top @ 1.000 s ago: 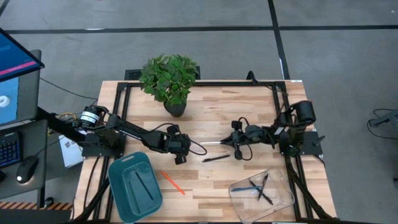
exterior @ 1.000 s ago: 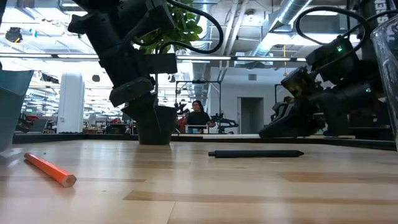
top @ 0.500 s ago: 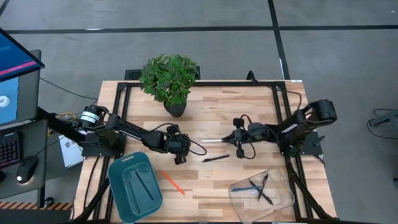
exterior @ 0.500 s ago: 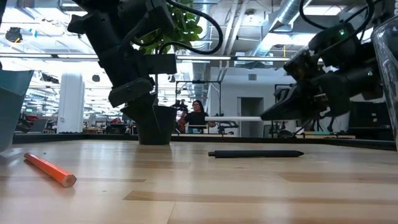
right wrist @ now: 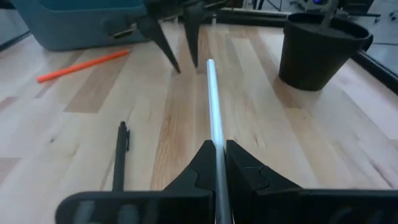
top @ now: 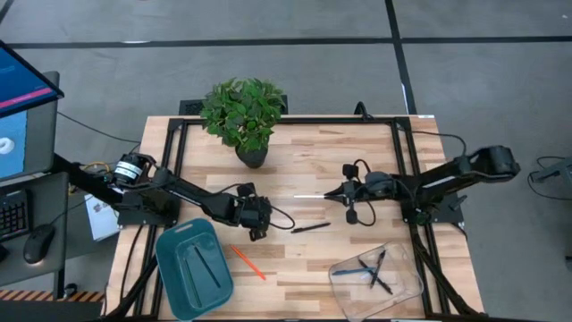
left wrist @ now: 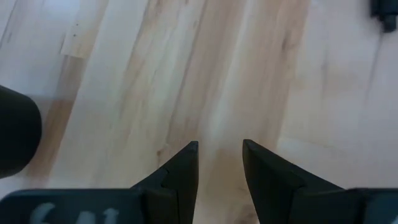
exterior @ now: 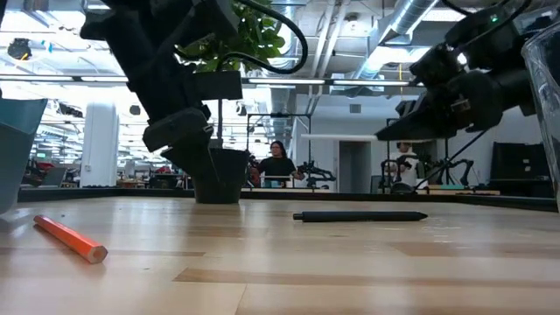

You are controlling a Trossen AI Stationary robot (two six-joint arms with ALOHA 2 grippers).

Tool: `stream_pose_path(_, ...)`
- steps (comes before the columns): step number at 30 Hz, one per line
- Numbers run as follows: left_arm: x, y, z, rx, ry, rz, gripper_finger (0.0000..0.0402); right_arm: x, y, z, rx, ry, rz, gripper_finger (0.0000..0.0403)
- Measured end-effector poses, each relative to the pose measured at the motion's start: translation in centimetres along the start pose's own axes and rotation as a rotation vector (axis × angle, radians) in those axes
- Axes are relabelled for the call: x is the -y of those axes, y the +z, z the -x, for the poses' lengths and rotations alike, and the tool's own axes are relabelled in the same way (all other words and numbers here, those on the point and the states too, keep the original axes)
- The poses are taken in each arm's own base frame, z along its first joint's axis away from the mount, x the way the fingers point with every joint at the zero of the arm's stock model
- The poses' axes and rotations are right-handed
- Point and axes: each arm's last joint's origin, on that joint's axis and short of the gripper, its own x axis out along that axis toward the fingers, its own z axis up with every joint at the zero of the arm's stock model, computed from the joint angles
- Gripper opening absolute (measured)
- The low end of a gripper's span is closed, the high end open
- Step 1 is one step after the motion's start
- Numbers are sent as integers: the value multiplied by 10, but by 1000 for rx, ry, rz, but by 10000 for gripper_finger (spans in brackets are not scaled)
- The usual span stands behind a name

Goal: Sort pens & pencils
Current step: Put the white pencil into the blue bin

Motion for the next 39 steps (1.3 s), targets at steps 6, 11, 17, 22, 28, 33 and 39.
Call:
stream_pose_path(6, 9, -3, 5, 10, -12, -2, 117, 1, 11, 10, 54, -6, 0, 35)
stream_pose_path(11, 13, -5, 7, 16, -17, -12, 117, 4, 32, 16, 101, -14, 9, 35)
stream_pose_path(17, 13, -5, 7, 18, -18, -11, 117, 14, 78, 21, 92, -39, 71, 35)
stream_pose_path(22, 13, -5, 7, 18, -18, -10, 117, 24, 116, 32, 123, -70, 119, 35)
stream_pose_path(28, 13, -5, 7, 18, -18, -9, 117, 33, 145, 49, 168, -105, 127, 35)
stream_pose_path(33, 13, -5, 7, 18, -17, -2, 117, 21, 145, 52, 156, -46, 107, 35)
stream_pose_path(39, 13, -5, 7, 17, -17, -5, 117, -1, 148, 53, 177, 56, 108, 35)
